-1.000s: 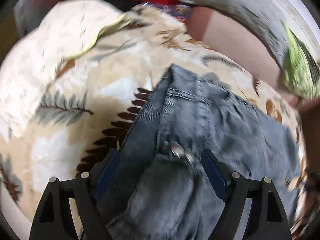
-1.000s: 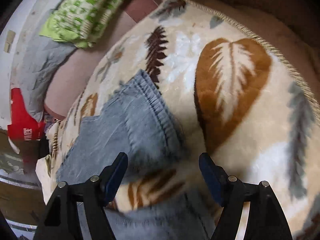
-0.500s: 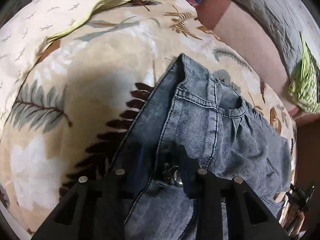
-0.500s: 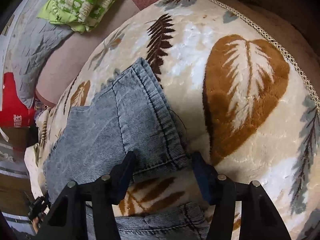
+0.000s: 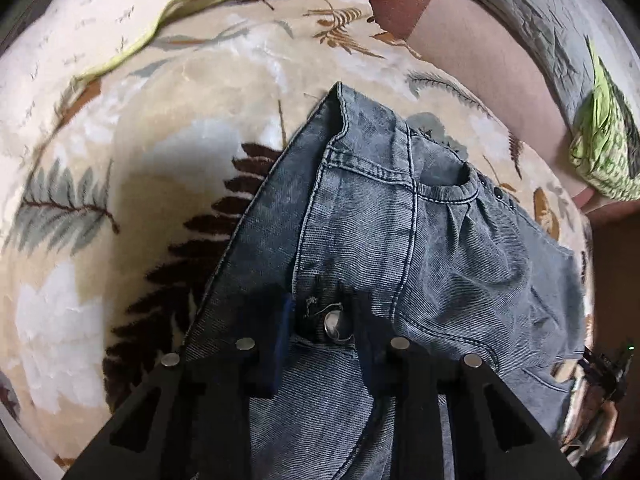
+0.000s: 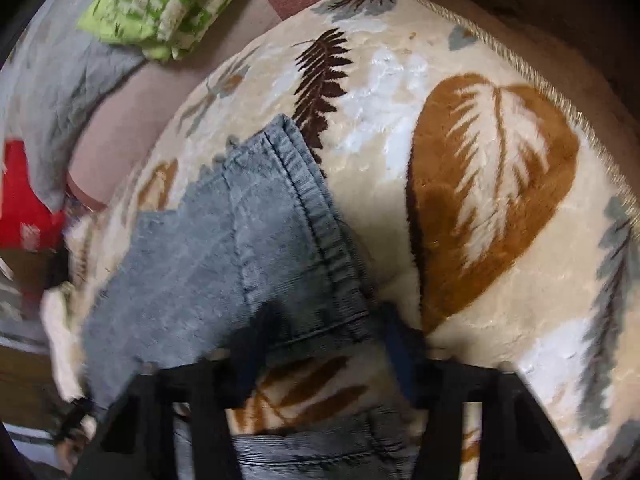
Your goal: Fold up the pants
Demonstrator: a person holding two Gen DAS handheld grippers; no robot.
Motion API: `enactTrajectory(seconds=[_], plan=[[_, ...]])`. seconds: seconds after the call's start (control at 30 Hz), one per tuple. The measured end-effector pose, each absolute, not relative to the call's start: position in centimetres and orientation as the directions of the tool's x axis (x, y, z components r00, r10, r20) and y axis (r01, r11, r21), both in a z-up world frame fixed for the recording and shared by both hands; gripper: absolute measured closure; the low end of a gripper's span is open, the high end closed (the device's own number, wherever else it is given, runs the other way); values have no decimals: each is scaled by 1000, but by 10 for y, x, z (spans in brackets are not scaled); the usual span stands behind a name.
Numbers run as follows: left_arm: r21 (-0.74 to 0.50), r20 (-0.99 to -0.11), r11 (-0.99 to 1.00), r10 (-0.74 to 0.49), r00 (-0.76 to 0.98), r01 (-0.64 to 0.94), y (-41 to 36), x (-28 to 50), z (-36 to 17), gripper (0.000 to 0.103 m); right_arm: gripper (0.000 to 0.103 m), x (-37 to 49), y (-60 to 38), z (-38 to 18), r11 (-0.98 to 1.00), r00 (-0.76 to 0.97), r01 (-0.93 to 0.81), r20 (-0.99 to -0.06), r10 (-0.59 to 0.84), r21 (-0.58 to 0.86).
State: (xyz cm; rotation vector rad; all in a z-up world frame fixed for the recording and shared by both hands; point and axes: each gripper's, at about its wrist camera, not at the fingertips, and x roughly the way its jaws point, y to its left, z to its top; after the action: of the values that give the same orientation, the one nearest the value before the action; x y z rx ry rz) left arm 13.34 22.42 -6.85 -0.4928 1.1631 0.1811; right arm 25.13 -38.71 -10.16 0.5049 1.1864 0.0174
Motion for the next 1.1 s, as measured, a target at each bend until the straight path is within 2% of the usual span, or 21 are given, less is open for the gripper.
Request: enactTrajectory(seconds=[0.1,0.27,0.33,0.37,0.4,0.43,0.5,0.57,0.63,0.67,0.73,0.83,1.1], plan=[[-218,-907,890,-33,420,-401,221,130,-57,75,82,248,-384,-92,910,395,233,-888,234,344],[-151,-892,907,46,450,-392,215,124,-38,75,82,233,-358,-50,984,480,141,-877,31,112],[-125,-917,910,46,397,-396,217,131,-52,73,75,232,-351,-66,991,444,128,-895,-34,26],[-116,-932,912,37,360,-394,217,135,-62,73,65,236,-349,-91,993,360,117,-932,-51,-9],[-120,-934,905,36,354,-409,219,135,-67,68,64,237,-352,-110,994,312,109,-949,-36,-2],[-136,-928,897,33,372,-421,221,133,-65,66,61,232,-356,-102,992,363,126,-932,-23,25],[-167,-910,894,22,413,-416,225,128,-53,66,36,228,-363,-88,985,371,145,-928,37,97],[-163,-886,900,46,460,-404,227,129,-34,59,34,229,-372,-68,977,429,141,-899,84,158],[-212,-850,900,22,526,-381,234,133,-16,33,31,236,-378,-54,967,464,136,-876,130,216],[-236,-836,894,14,549,-382,238,137,-10,31,31,242,-381,-51,956,476,132,-862,171,262],[-281,-830,883,-28,557,-375,243,161,-8,31,31,261,-386,-50,932,492,138,-840,230,336],[-351,-823,865,-102,559,-359,255,193,-17,31,31,289,-388,-59,917,485,154,-837,255,369],[-367,-848,854,-143,511,-370,265,259,-52,31,31,323,-385,-80,903,468,156,-836,289,399]])
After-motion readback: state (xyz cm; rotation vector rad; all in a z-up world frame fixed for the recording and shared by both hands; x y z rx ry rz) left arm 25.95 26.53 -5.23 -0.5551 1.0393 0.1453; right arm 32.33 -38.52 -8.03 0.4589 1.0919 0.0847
